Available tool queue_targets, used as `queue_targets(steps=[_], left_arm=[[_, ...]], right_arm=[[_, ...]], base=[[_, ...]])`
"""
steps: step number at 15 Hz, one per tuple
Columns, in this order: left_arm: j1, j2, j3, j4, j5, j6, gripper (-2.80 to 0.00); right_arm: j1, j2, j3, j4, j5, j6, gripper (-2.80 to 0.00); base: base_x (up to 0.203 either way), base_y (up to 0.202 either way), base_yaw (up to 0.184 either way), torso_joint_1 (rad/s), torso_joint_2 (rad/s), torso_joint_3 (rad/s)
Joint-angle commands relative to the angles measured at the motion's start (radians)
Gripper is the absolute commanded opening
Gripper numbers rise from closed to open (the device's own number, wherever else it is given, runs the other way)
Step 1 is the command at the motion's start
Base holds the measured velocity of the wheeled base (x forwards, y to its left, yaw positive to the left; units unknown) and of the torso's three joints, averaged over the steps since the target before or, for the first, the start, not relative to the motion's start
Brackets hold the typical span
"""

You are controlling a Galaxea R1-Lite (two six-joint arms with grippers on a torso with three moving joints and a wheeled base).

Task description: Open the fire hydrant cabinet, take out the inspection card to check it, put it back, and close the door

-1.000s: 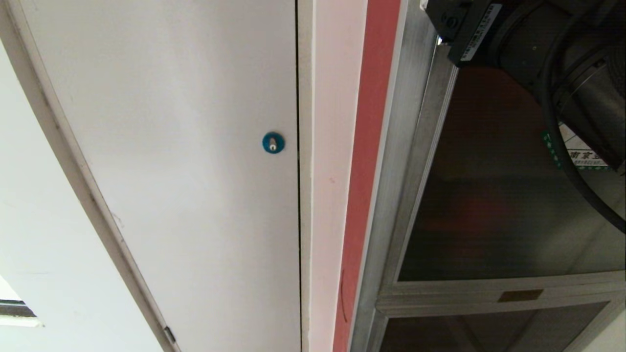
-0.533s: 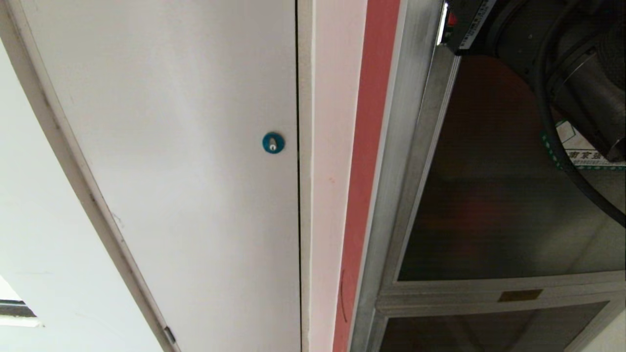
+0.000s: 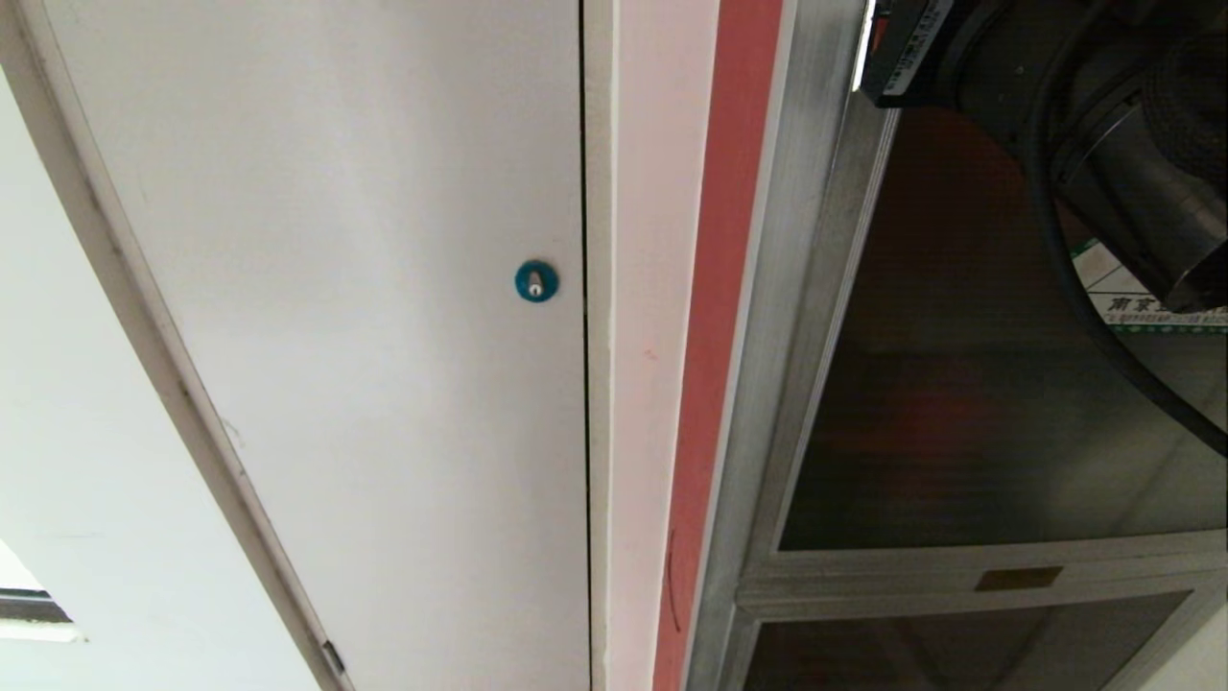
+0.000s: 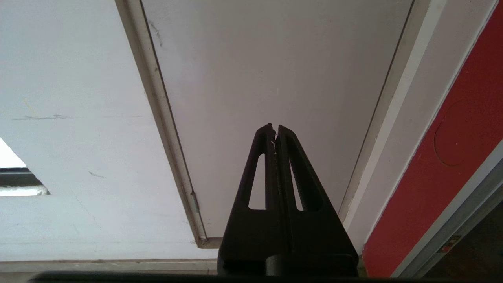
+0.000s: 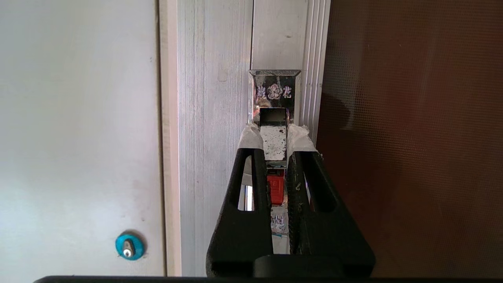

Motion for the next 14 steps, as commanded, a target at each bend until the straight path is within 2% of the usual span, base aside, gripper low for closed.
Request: queue_targets(steps=[1,14], left_arm=[[0.000,0.000,0.000,0.000,0.001,0.000,-2.80],[0.000,0.000,0.000,0.000,0.001,0.000,-2.80]], right_arm=[[0.002,-0.019,0.006,-0.003,-0.003,-0.002,-2.80],[0.029,-0.230,0.176,0.040,0.000,-0.002,-2.80]], base=[[0.000,0.000,0.000,0.000,0.00,0.000],[0.000,0.000,0.000,0.000,0.00,0.000]])
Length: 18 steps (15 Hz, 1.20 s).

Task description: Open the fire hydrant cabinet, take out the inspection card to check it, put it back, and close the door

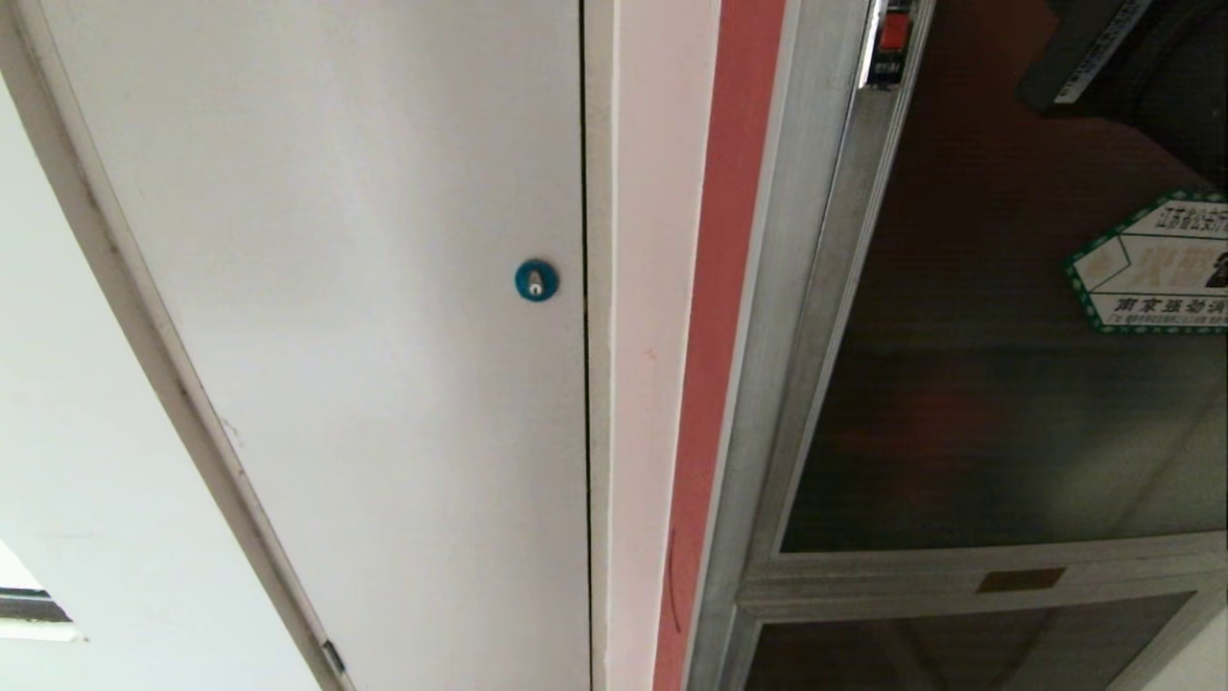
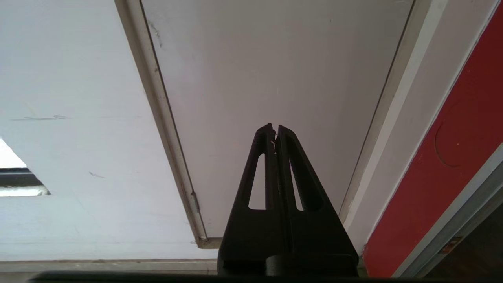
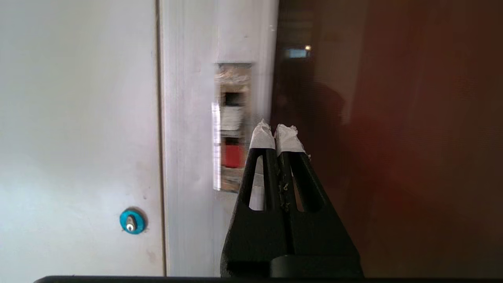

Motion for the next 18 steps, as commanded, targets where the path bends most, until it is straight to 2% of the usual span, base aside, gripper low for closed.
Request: queue_targets(steps=[1,5,7,8,18], left_arm=[[0.000,0.000,-0.001,0.000,0.000,0.000,-2.80],[0.000,0.000,0.000,0.000,0.000,0.000,-2.80],[0.000,0.000,0.000,0.000,0.000,0.000,-2.80],[0.000,0.000,0.000,0.000,0.000,0.000,-2.80],[0.000,0.000,0.000,0.000,0.000,0.000,-2.80]], right_arm=[[0.006,-0.042,0.028,-0.003,0.000,-0.001,-2.80],[0.039,-0.049,0.067,0.001,-0.003,0.009,-2.80],[0.054,-0.019,0.065,-0.001,-0.016,0.045,-2.80],[0.055,0.002,0.061,-0.007,-0.025,0.051,0.00],[0.056,0.121,-0.061,-0.048,-0.065,0.049,0.00]], base=[[0.000,0.000,0.000,0.000,0.00,0.000],[0.000,0.000,0.000,0.000,0.00,0.000],[0.000,0.000,0.000,0.000,0.00,0.000],[0.000,0.000,0.000,0.000,0.00,0.000],[0.000,0.000,0.000,0.000,0.00,0.000]])
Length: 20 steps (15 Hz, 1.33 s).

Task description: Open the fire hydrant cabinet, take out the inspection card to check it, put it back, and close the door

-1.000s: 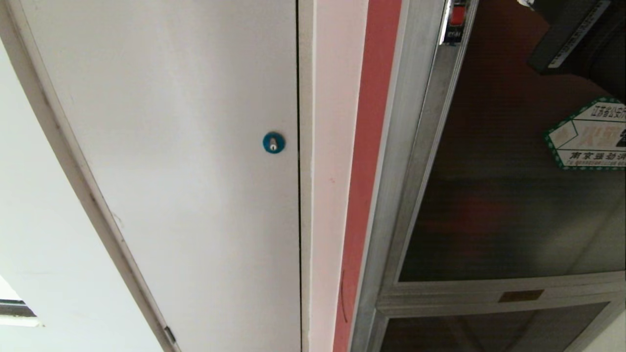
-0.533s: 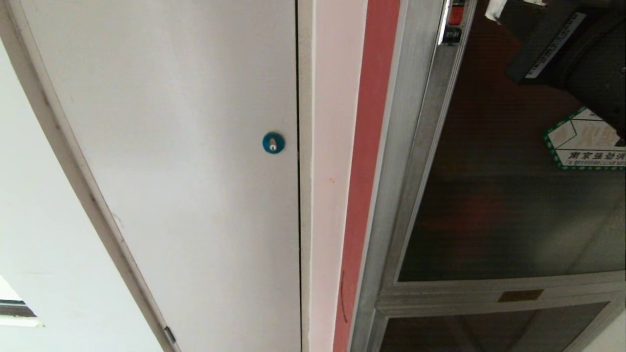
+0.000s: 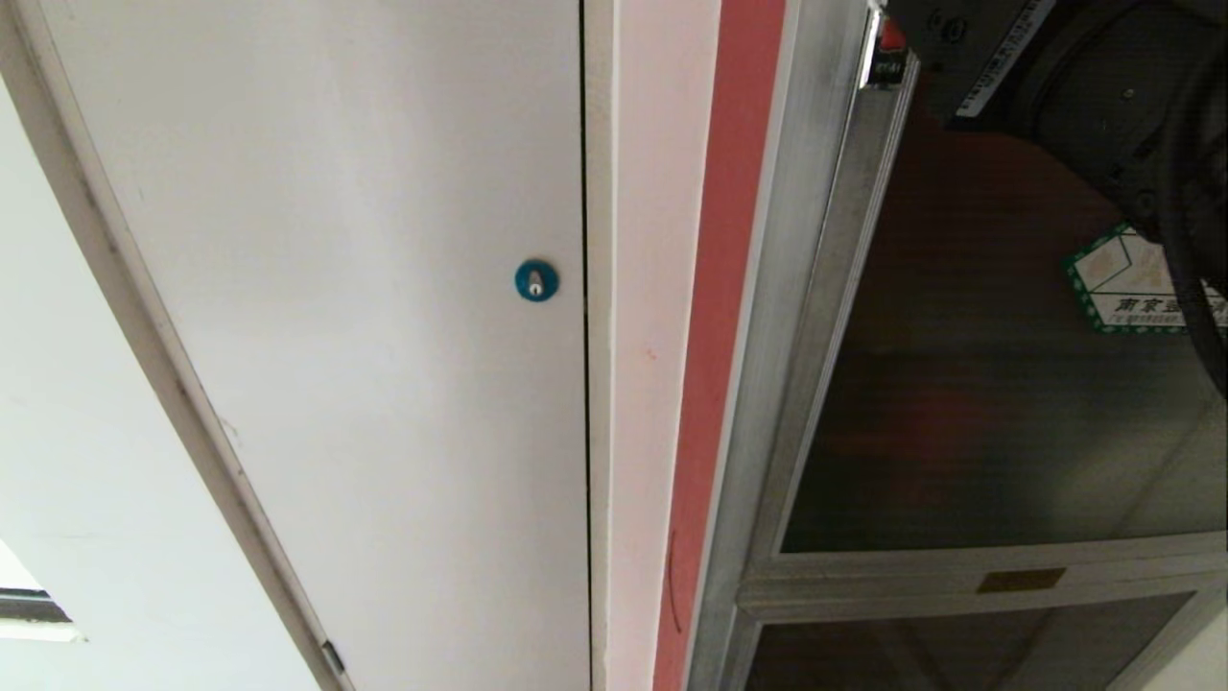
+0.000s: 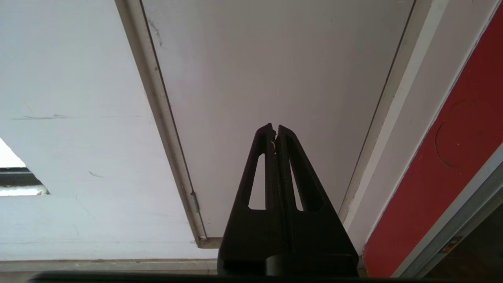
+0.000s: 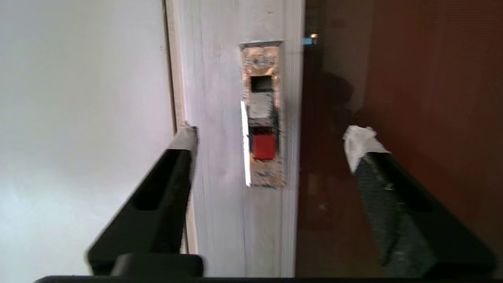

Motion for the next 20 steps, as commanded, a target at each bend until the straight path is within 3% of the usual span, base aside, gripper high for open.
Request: queue_targets(steps=[1,4,5,11,20], left_arm=[[0.000,0.000,0.000,0.000,0.000,0.000,-2.80],[0.000,0.000,-0.001,0.000,0.000,0.000,-2.80],[0.000,0.000,0.000,0.000,0.000,0.000,-2.80],[0.000,0.000,0.000,0.000,0.000,0.000,-2.80],[0.000,0.000,-0.001,0.000,0.000,0.000,-2.80]], right_arm=[[0.000,0.039,-0.028,-0.010,-0.007,-0.002,0.00],[-0.001,0.048,-0.048,-0.015,-0.019,-0.005,0.00],[-0.003,0.049,-0.048,-0.015,-0.019,-0.005,-2.80],[-0.010,0.103,-0.115,-0.010,-0.018,-0.007,-2.80],[-0.008,0.039,-0.086,-0.003,-0.016,-0.007,-2.80]], base=[[0.000,0.000,0.000,0.000,0.00,0.000],[0.000,0.000,0.000,0.000,0.00,0.000],[0.000,0.000,0.000,0.000,0.00,0.000],[0.000,0.000,0.000,0.000,0.00,0.000],[0.000,0.000,0.000,0.000,0.00,0.000]])
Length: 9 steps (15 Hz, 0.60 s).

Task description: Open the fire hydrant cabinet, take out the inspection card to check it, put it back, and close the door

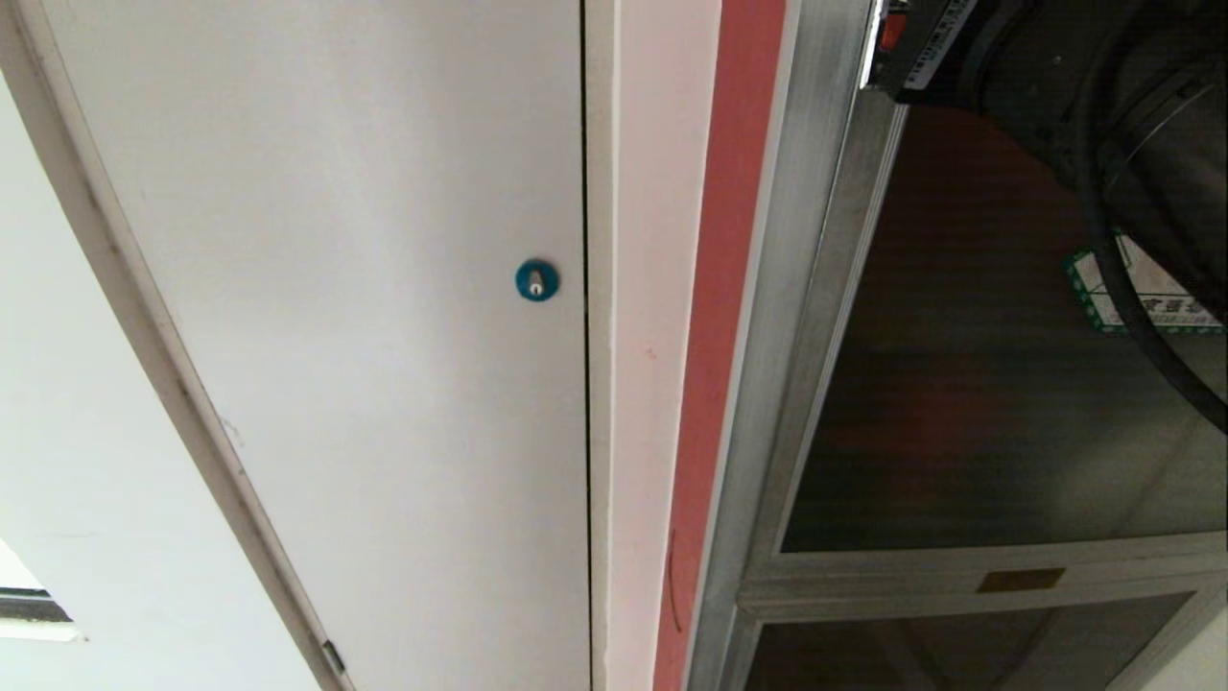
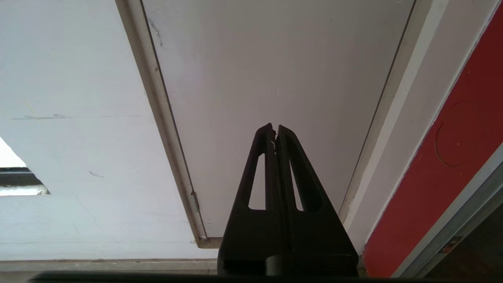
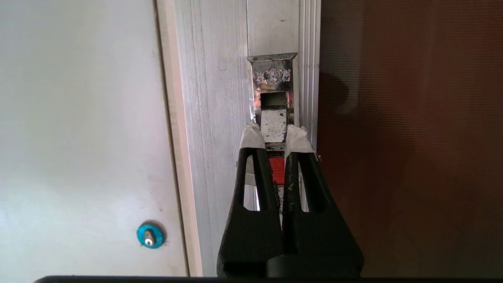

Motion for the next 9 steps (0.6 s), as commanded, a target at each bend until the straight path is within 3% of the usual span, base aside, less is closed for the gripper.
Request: queue_targets(steps=[1,9], left_arm=[[0.000,0.000,0.000,0.000,0.001,0.000,-2.80],[0.000,0.000,-0.001,0.000,0.001,0.000,-2.80]], right_arm=[[0.005,-0.035,0.012,-0.007,-0.005,-0.002,-2.80],[0.023,-0.132,0.060,0.028,-0.002,-0.002,-2.80]], base=[[0.000,0.000,0.000,0.000,0.00,0.000],[0.000,0.000,0.000,0.000,0.00,0.000]])
